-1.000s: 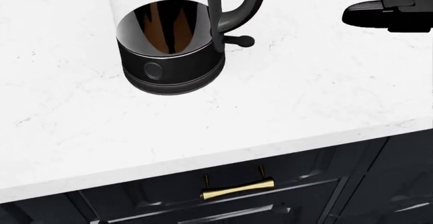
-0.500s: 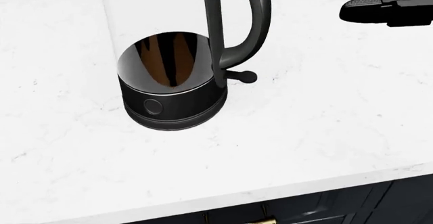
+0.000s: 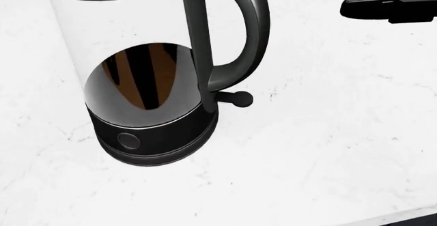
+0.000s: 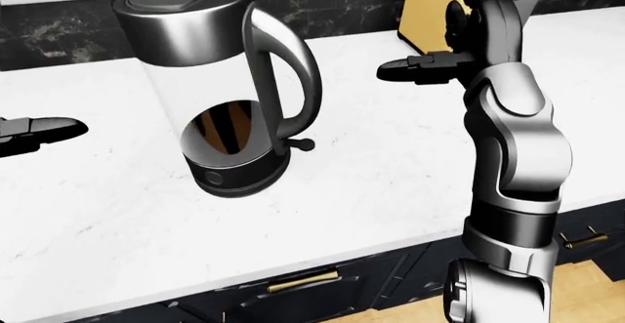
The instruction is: Press down the lever to turn on the electric kettle.
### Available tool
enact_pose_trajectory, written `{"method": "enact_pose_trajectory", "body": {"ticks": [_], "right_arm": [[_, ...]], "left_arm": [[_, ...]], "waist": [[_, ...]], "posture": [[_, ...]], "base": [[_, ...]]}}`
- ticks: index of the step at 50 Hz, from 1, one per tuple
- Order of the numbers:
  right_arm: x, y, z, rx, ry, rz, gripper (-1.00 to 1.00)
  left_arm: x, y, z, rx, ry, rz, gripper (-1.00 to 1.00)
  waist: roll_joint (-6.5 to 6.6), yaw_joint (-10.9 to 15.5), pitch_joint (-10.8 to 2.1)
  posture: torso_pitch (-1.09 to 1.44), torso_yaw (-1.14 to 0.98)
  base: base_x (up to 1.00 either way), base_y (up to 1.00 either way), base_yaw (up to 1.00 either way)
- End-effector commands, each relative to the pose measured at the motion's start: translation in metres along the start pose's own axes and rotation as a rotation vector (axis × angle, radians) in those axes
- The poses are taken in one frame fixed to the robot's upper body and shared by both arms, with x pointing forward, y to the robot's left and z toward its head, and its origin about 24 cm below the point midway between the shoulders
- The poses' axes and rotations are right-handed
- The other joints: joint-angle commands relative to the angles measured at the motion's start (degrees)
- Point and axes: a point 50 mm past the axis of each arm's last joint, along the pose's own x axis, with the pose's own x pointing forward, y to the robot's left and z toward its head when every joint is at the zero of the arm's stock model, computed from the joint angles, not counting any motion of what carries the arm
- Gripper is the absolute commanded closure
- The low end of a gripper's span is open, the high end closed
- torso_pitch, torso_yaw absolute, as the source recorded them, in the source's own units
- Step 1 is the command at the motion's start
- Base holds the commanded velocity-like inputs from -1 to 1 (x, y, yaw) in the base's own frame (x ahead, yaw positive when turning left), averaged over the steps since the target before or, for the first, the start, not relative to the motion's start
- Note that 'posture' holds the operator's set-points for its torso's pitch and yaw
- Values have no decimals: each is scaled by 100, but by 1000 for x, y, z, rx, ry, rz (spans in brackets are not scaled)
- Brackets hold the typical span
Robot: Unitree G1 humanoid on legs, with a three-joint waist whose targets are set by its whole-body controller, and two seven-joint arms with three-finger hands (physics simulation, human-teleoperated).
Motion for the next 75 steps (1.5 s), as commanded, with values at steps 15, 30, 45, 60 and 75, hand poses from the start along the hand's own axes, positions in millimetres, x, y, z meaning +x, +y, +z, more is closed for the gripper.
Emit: {"method": "enact_pose_trajectory", "body": {"ticks": [15,30,45,60,75], "right_arm": [[9,7,11,-36,-67,21,-100],[18,29,-9,-59,-30,62,-100],[23,43,-24,-70,3,93,-100],[27,59,-37,-86,35,136,-100],[23,73,-45,-102,54,181,-100]], "left_arm": [[0,2,12,7,-65,11,-100],[-1,1,10,8,-63,9,-100],[-1,1,9,9,-62,9,-100],[-1,2,10,9,-64,10,-100],[-1,2,10,9,-63,10,-100]], "waist": [[-16,-41,-112],[-5,-15,-132],[40,-22,-175],[77,-48,-201],[89,-51,-213]], "posture": [[0,0],[0,0],[0,0],[0,0],[0,0]], "base": [[0,0,0],[0,0,0],[0,0,0],[0,0,0],[0,0,0]]}}
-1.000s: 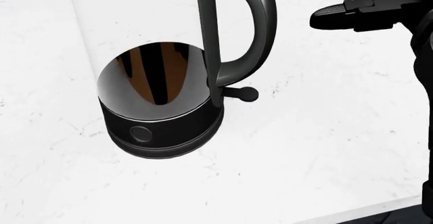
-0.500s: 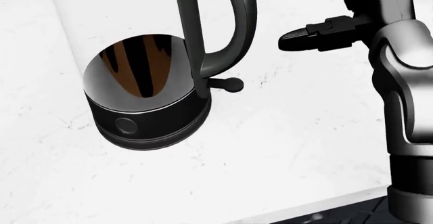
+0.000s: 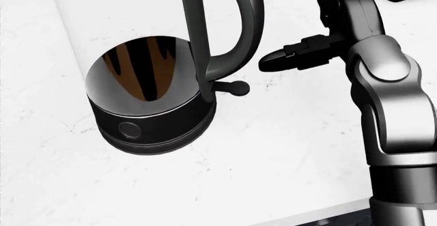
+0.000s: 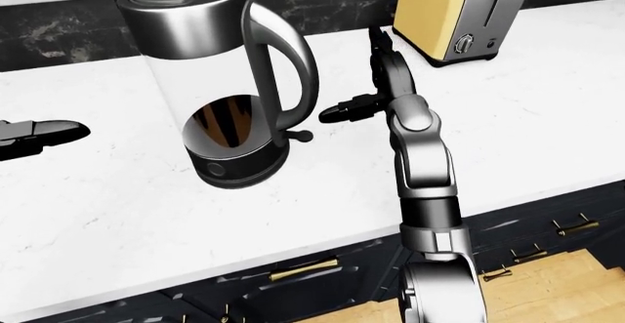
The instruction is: Press down the lever to turn on the electric kettle.
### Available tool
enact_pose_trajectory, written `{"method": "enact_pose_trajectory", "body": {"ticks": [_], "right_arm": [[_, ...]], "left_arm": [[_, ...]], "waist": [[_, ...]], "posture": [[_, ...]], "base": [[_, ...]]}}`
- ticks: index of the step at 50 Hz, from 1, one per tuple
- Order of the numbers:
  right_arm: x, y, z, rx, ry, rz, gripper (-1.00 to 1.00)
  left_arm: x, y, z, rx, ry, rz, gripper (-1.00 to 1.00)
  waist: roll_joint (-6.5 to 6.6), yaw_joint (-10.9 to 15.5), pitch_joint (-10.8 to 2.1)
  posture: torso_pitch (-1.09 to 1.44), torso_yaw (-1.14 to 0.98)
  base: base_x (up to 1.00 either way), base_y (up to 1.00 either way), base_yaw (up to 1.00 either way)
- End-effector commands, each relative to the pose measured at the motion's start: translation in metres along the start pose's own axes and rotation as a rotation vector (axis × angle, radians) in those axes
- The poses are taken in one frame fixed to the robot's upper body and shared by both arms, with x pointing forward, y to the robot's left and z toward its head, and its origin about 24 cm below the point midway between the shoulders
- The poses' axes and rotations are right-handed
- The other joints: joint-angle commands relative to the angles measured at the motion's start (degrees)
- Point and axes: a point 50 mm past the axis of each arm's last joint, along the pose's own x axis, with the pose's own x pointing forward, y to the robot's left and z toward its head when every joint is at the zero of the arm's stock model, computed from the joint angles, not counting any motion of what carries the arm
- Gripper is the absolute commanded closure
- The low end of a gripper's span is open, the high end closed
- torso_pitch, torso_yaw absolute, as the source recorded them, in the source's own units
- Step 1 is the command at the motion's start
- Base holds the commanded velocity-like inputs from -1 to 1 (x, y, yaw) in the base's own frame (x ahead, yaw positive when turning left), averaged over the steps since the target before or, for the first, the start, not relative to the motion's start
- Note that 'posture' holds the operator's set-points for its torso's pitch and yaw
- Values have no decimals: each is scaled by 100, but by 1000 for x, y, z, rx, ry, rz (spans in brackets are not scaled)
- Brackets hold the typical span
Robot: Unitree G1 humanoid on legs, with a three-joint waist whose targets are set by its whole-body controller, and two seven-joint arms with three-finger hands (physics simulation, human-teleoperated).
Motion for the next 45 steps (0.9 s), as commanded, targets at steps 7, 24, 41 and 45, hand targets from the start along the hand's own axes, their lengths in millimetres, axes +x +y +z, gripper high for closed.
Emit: {"method": "enact_pose_trajectory", "body": {"ticks": [7,24,41,45], "right_arm": [[-1,1,29,-20,-105,-20,-100],[-5,19,29,-41,-109,4,-100],[-8,20,28,-194,-153,-155,-100],[-8,22,27,-229,-149,-143,-100]], "left_arm": [[0,1,13,9,-78,6,-100],[0,1,13,9,-77,6,-100],[-1,3,14,6,-77,10,-100],[-1,3,14,6,-77,10,-100]], "waist": [[18,-2,-146],[32,-7,-136],[48,-5,-129],[49,-7,-131]], "posture": [[0,0],[0,0],[0,0],[0,0]], "base": [[0,0,0],[0,0,0],[0,0,0],[0,0,0]]}}
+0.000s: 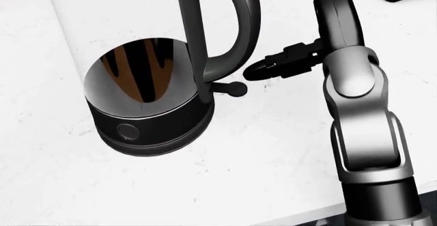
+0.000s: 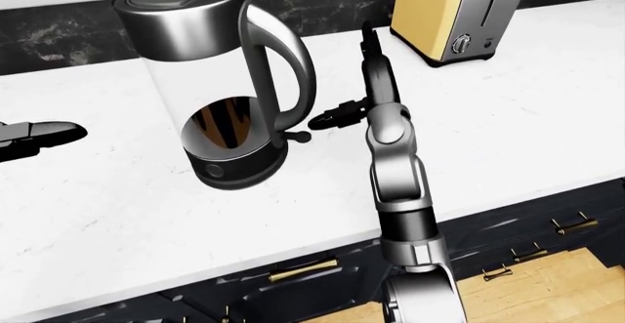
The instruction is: Press down the lever to turn on the electric kettle.
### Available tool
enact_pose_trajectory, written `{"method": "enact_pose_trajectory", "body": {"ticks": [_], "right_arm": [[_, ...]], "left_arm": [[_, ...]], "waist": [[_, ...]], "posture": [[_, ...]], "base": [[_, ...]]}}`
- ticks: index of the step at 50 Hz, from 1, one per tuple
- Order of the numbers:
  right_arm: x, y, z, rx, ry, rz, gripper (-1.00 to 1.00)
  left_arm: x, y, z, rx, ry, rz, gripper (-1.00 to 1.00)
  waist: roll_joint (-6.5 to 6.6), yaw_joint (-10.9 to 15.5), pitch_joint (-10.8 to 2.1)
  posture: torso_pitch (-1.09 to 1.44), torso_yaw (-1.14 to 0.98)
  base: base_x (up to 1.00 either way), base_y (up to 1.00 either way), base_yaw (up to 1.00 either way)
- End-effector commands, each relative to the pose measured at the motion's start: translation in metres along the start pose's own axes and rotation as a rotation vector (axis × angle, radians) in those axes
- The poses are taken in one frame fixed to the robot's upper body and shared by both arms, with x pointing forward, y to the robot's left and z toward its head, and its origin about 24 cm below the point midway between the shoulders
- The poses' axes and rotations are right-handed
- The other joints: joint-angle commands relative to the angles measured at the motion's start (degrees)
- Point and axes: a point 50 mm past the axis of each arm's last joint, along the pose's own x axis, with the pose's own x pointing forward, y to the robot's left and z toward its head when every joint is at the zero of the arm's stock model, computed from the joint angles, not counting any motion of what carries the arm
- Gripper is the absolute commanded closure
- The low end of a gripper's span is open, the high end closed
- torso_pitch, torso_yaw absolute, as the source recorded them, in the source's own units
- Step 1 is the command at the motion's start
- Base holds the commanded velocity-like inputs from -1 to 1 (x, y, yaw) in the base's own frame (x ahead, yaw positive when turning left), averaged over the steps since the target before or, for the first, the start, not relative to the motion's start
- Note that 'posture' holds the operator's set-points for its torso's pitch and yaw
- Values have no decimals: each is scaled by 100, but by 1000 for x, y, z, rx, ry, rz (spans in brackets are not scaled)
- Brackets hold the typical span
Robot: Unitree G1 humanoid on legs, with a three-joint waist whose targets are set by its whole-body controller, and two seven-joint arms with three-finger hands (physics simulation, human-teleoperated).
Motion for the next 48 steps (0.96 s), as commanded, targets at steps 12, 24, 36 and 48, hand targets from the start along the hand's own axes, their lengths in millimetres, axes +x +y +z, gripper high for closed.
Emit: {"method": "enact_pose_trajectory", "body": {"ticks": [12,24,36,48], "right_arm": [[-4,2,28,-72,-110,27,-100],[-3,13,37,-56,-121,44,-100],[-9,22,34,-91,-121,82,-100],[-11,22,32,-127,-131,95,-100]], "left_arm": [[0,1,14,6,-75,5,-100],[-1,2,14,7,-75,8,-100],[-1,4,14,6,-76,10,-100],[-2,4,14,7,-76,10,-100]], "waist": [[30,-9,-156],[58,-17,-149],[70,-20,-148],[73,-25,-162]], "posture": [[0,0],[0,0],[0,0],[0,0]], "base": [[0,0,0],[0,0,0],[0,0,0],[0,0,0]]}}
